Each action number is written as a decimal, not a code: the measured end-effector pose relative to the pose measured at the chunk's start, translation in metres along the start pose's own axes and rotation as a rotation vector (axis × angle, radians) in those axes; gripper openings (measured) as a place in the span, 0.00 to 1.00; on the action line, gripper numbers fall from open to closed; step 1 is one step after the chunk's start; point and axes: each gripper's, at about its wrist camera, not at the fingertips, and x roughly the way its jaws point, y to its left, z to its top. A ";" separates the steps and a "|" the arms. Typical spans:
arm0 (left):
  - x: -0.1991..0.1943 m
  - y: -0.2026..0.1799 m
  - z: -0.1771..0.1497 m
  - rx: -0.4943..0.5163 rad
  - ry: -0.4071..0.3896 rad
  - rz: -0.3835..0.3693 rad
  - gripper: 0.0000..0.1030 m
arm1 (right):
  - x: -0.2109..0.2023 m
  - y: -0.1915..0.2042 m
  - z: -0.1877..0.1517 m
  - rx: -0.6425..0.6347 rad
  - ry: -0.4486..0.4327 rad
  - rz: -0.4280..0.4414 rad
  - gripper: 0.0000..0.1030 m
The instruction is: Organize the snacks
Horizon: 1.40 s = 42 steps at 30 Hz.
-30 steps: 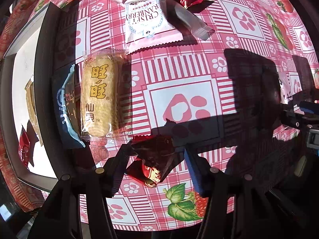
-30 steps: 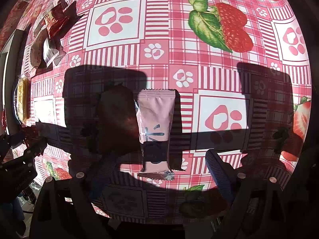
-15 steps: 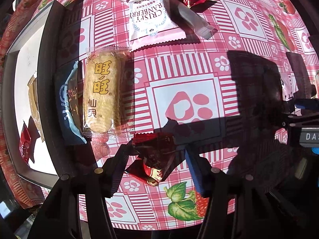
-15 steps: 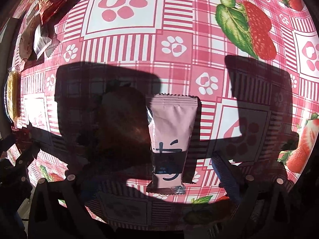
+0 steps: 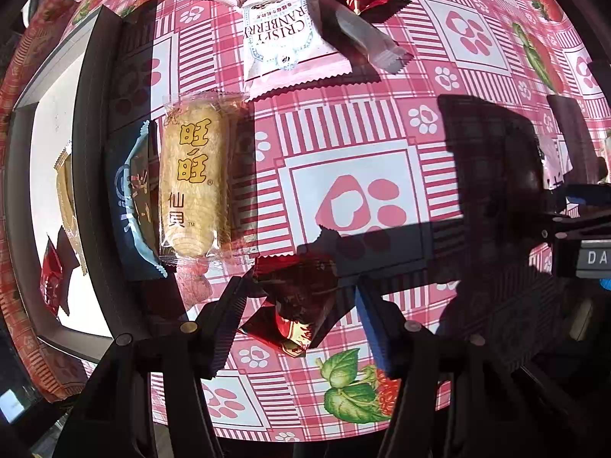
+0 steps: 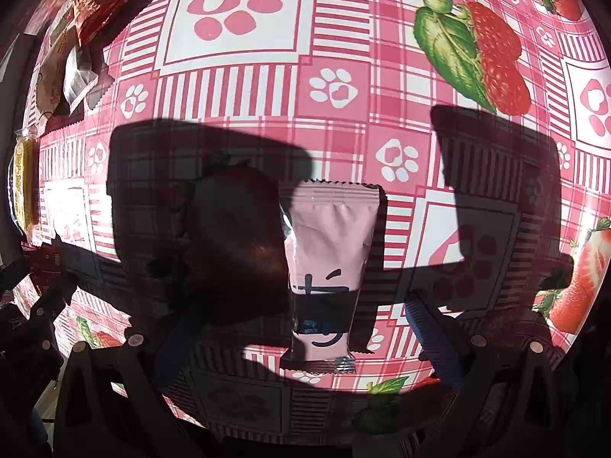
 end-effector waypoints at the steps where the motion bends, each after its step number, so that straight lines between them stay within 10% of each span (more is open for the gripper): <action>1: -0.001 -0.001 0.000 0.001 0.000 0.001 0.61 | 0.001 0.001 0.000 0.000 0.000 0.000 0.99; 42: -0.007 -0.002 0.003 0.005 -0.010 0.018 0.65 | 0.007 0.008 -0.004 0.002 -0.013 0.007 1.00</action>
